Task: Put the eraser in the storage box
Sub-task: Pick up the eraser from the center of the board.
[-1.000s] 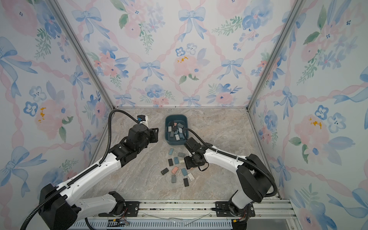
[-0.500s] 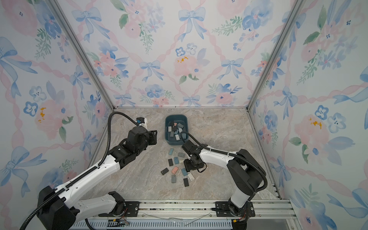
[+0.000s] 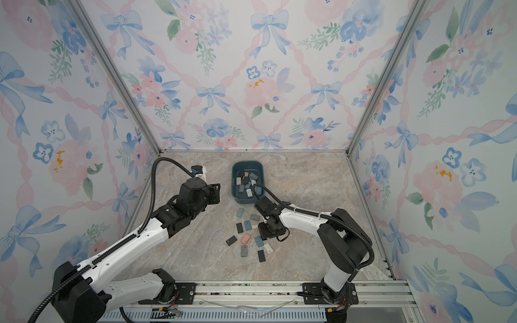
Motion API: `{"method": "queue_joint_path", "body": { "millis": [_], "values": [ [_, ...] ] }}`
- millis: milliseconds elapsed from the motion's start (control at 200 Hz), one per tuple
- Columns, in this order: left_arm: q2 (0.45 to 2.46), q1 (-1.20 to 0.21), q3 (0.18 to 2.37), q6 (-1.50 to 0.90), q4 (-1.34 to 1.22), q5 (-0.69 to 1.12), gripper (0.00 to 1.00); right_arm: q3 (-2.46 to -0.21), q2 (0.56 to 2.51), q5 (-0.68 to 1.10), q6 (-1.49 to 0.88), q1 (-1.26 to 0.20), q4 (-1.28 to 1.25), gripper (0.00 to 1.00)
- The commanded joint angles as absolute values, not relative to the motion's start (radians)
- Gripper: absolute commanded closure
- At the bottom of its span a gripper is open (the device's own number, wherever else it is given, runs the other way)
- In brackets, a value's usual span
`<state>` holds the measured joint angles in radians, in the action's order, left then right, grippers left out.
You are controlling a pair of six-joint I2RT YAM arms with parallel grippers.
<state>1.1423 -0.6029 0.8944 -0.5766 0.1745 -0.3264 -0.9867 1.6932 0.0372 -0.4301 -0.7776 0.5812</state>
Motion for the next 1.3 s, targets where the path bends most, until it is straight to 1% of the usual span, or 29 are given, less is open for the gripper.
{"method": "queue_joint_path", "body": {
  "millis": [0, 375, 465, 565, 840, 1125, 1295],
  "values": [
    [1.123, -0.607, 0.878, -0.573, 0.182, -0.347, 0.62, -0.991, 1.738, -0.015, -0.429, -0.789, 0.601, 0.42],
    [1.119, -0.607, 0.871, -0.577, 0.185, -0.359, 0.62, -1.023, 1.763, -0.067, -0.415, -0.805, 0.629, 0.47],
    [1.121, -0.607, 0.87, -0.576, 0.185, -0.362, 0.62, -1.025, 1.767, -0.072, -0.414, -0.806, 0.632, 0.53],
    [1.127, -0.607, 0.87, -0.577, 0.185, -0.355, 0.62, -1.029, 1.77, -0.068, -0.415, -0.806, 0.632, 0.57],
    [1.139, -0.606, 0.868, -0.578, 0.184, -0.359, 0.62, -1.022, 1.76, -0.066, -0.42, -0.805, 0.635, 0.73],
    [1.143, -0.605, 0.868, -0.58, 0.185, -0.362, 0.61, -1.037, 1.735, -0.102, -0.413, -0.799, 0.669, 0.74],
    [1.142, -0.603, 0.867, -0.579, 0.186, -0.364, 0.61, -1.047, 1.678, -0.102, -0.402, -0.778, 0.679, 0.75]
  ]
}}
